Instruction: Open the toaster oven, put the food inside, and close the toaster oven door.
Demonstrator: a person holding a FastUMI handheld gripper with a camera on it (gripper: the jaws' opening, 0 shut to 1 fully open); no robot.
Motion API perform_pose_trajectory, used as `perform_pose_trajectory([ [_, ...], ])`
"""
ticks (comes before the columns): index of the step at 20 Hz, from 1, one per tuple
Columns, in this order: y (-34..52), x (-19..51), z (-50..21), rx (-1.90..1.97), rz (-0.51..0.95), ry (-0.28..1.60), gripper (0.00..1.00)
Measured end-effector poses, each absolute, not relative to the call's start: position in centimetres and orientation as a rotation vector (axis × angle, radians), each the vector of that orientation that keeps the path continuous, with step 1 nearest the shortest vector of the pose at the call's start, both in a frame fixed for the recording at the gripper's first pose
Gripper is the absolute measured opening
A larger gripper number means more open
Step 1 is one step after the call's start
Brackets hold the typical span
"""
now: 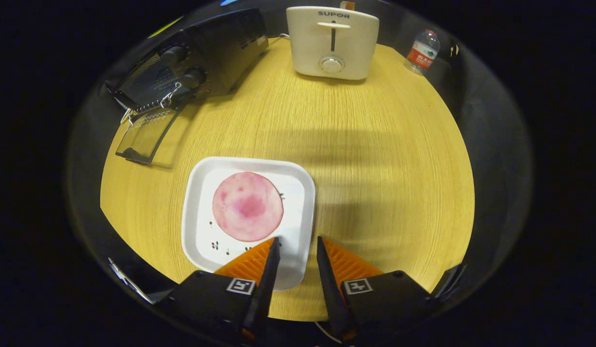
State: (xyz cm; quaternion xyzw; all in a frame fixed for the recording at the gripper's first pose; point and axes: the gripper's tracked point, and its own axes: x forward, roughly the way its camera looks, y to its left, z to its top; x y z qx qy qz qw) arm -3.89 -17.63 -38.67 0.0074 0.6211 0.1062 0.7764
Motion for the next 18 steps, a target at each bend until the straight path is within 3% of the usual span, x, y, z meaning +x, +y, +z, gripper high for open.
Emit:
perform_pose_trajectory([
  [5,-17.7,-3.9,-38.5,0.057,0.235,1.330,0.27],
  [10,-18.3,-4.2,-37.3,0.081,0.233,1.370,0.24],
  [12,-18.1,-4.0,-38.6,0.147,0.230,1.393,0.13],
  [15,-18.1,-3.8,-39.0,0.243,0.276,1.410,0.04],
  [18,-18.0,-4.0,-38.6,0.308,0.301,1.415,0.02],
])
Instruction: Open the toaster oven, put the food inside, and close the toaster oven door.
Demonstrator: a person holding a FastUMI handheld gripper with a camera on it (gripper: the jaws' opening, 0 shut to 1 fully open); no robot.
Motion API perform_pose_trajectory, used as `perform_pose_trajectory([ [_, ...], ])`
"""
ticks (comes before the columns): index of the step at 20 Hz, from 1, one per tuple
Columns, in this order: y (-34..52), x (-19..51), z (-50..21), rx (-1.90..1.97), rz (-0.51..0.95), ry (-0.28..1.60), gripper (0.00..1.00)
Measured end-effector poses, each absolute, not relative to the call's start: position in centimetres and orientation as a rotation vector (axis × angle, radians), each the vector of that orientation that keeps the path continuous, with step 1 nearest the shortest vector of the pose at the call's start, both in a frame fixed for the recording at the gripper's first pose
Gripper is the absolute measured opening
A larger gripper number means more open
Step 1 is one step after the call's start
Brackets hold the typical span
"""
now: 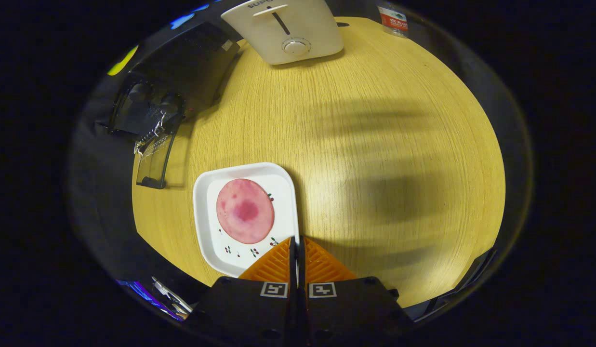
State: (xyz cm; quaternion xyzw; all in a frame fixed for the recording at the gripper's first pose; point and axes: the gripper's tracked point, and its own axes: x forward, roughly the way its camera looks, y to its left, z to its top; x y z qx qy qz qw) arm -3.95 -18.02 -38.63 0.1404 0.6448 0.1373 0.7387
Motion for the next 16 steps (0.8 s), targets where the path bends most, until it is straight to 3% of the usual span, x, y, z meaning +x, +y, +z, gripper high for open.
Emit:
perform_pose_trajectory([
  [4,-17.9,-4.3,-38.8,0.346,0.345,1.409,0.02],
  [16,-15.2,-6.1,-32.5,0.580,0.274,1.239,0.02],
])
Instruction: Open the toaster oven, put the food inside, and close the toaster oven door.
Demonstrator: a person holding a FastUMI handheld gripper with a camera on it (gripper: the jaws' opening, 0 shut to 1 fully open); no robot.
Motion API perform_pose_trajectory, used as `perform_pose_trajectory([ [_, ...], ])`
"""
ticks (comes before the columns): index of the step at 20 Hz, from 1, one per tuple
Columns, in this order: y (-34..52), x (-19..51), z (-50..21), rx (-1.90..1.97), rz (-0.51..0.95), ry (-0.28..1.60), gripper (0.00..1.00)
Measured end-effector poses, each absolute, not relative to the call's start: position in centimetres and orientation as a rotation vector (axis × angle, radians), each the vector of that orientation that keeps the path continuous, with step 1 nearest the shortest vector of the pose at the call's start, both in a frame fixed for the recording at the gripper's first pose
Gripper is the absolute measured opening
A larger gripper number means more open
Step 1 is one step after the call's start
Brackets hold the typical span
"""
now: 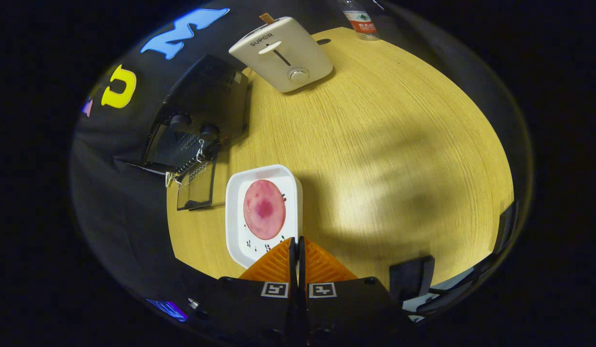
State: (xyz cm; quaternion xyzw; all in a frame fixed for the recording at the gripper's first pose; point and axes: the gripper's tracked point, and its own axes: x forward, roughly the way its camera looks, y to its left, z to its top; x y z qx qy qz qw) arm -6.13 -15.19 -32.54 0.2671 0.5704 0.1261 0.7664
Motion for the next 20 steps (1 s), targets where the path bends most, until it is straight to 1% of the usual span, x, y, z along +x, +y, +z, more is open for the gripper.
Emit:
perform_pose_trajectory([
  [6,-10.8,-8.6,-28.8,0.723,0.210,1.140,0.02],
  [11,-5.4,-10.5,-27.3,0.865,0.173,1.093,0.02],
  [17,1.1,-12.4,-25.3,0.939,0.178,1.066,0.01],
  [20,3.0,-12.1,-24.3,0.926,0.191,1.058,0.01],
])
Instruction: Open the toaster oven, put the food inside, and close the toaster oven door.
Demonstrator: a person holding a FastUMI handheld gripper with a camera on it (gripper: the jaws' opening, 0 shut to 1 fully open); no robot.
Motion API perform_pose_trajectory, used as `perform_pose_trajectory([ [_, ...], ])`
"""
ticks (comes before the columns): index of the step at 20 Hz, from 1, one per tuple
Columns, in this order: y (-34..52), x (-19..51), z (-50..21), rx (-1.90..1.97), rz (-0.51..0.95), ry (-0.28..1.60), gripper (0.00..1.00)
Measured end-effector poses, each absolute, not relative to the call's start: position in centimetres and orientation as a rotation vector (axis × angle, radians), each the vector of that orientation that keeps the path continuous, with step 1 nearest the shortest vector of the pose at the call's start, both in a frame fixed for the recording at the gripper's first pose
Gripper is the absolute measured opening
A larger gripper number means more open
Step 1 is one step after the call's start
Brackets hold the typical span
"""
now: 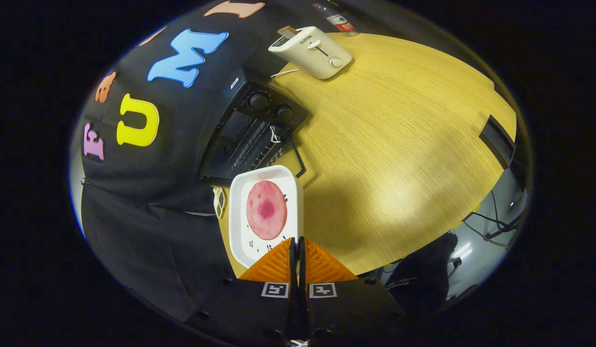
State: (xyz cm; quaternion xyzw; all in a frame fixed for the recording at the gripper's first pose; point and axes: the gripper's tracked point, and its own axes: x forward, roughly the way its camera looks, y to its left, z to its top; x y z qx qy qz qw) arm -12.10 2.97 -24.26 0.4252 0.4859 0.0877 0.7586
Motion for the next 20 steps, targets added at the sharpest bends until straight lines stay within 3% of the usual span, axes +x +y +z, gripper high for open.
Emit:
perform_pose_trajectory([
  [20,12.5,0.5,-27.3,1.001,0.178,1.036,0.01],
])
